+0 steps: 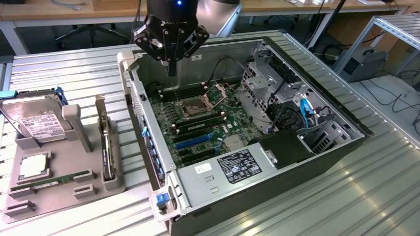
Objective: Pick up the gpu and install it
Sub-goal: 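Reach for the gpu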
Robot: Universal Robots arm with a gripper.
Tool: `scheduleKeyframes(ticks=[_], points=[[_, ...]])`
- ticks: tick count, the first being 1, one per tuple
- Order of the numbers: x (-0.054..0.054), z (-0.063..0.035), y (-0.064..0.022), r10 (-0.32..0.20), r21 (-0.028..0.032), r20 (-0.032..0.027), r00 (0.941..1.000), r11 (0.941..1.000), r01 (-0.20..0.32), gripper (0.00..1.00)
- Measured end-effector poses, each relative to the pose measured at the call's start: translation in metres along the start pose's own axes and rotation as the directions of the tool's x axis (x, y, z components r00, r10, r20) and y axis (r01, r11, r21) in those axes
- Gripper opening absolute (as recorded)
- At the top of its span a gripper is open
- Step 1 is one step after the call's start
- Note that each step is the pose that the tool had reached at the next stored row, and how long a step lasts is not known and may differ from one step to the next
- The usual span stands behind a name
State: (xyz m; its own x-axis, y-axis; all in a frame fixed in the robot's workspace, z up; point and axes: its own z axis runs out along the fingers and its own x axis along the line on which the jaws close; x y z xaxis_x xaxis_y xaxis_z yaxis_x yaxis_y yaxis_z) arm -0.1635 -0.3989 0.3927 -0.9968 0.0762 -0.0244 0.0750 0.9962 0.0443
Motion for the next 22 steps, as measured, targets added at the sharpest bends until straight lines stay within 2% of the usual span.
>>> scheduleKeyframes(ticks=[22], points=[[0.0073, 0.0001, -0.0006, 0.000, 0.0000, 0.0000, 1.0000, 1.0000, 0.000, 0.11]])
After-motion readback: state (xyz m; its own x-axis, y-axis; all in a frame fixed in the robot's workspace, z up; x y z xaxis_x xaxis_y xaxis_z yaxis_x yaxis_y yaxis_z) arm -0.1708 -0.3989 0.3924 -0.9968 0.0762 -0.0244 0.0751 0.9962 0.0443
